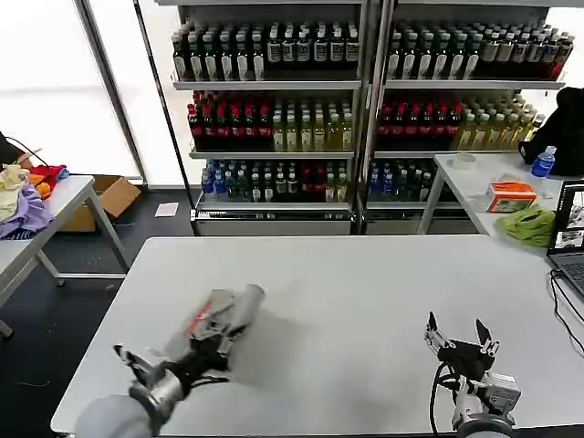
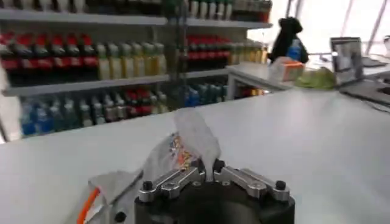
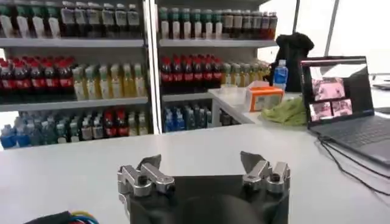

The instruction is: Fold and organize the clothes.

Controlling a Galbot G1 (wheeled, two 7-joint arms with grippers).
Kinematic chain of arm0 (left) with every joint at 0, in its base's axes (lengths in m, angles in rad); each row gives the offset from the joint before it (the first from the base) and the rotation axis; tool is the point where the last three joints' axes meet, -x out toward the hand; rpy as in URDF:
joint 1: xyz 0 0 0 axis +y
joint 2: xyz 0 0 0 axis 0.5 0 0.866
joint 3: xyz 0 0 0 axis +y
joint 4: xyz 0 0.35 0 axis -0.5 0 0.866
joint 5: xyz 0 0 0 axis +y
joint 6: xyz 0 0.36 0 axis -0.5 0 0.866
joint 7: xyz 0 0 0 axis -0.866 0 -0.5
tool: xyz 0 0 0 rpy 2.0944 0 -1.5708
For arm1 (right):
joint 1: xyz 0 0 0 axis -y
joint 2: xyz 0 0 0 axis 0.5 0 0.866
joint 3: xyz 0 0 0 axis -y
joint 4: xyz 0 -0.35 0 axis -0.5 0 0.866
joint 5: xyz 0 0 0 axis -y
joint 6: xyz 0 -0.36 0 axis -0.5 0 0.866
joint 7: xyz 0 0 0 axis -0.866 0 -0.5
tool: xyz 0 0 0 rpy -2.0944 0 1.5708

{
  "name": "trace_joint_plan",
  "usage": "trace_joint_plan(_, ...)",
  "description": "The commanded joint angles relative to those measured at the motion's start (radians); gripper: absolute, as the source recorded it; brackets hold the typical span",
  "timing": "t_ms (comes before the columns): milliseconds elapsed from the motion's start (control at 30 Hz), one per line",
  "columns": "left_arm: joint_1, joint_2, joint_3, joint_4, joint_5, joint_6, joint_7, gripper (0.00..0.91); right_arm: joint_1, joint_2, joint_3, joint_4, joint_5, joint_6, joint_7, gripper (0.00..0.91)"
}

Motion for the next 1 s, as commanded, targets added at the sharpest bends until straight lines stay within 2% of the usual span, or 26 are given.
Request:
trace_joint_plan(33, -0.180, -0.090, 0.395, 0.048, 0.074, 0.032, -0.106, 0.000, -0.026, 0.016, 0.012, 0.003, -0.019, -0.009, -0.008, 0.907)
trace_joint_plan(167, -0.211, -0.103, 0.396, 0.059, 0.048, 0.034, -0.124, 0.000, -0.017, 0.017, 0.006, -0.005, -0.023, -0.013, -0.007, 0.907)
trace_joint_plan(200, -0.217, -0.109, 0.393, 0.062, 0.043, 0.034, -0.127, 0.030, -0.014, 0.017, 0.001, -0.008, -0.026, -0.014, -0.007, 0.907)
trace_joint_plan(233, -0.229, -0.116, 0.391, 0.070, 0.033, 0.034, -0.133, 0.111, -0.010, 0.016, -0.003, -0.014, -0.030, -0.015, -0.008, 0.907)
trace_joint_plan(267, -0.240, -0.125, 0.390, 0.083, 0.027, 0.034, -0.138, 0.504, -0.007, 0.016, -0.006, -0.019, -0.031, -0.015, -0.009, 0.907)
trace_joint_plan(367, -0.296, -0.160, 0.392, 0.150, 0.010, 0.021, -0.155, 0.584, 0.008, 0.012, -0.017, -0.039, -0.034, -0.016, -0.010, 0.907)
trace_joint_plan(433, -0.337, -0.197, 0.397, 0.202, 0.010, 0.000, -0.156, 0.413, 0.018, 0.010, -0.025, -0.050, -0.036, -0.018, -0.009, 0.907)
trace_joint_plan(467, -0.352, -0.218, 0.403, 0.229, 0.010, -0.007, -0.157, 0.081, 0.021, 0.010, -0.027, -0.056, -0.036, -0.018, -0.009, 0.907)
trace_joint_plan(500, -0.359, -0.228, 0.405, 0.240, 0.008, -0.009, -0.158, 0.030, 0.024, 0.011, -0.030, -0.061, -0.038, -0.019, -0.009, 0.907)
trace_joint_plan(533, -0.375, -0.253, 0.411, 0.262, 0.000, -0.014, -0.158, 0.131, 0.027, 0.011, -0.035, -0.065, -0.041, -0.021, -0.009, 0.907)
trace_joint_plan(567, -0.383, -0.269, 0.416, 0.276, -0.011, -0.025, -0.160, 0.746, 0.028, 0.010, -0.037, -0.069, -0.043, -0.022, -0.010, 0.907)
trace_joint_plan(600, -0.389, -0.279, 0.416, 0.282, -0.028, -0.032, -0.163, 0.907, 0.028, 0.010, -0.040, -0.070, -0.045, -0.022, -0.012, 0.907)
trace_joint_plan(800, -0.409, -0.315, 0.412, 0.233, -0.300, -0.149, -0.115, 0.907, 0.038, 0.003, -0.061, -0.095, -0.053, -0.028, -0.024, 0.907)
trace_joint_plan(900, -0.412, -0.319, 0.407, 0.194, -0.324, -0.218, -0.121, 0.907, 0.060, 0.004, -0.079, -0.109, -0.034, -0.048, -0.025, 0.907)
trace_joint_plan(1000, -0.404, -0.301, 0.378, 0.182, -0.306, -0.211, -0.126, 0.907, 0.081, 0.005, -0.097, -0.126, -0.025, -0.064, -0.025, 0.907)
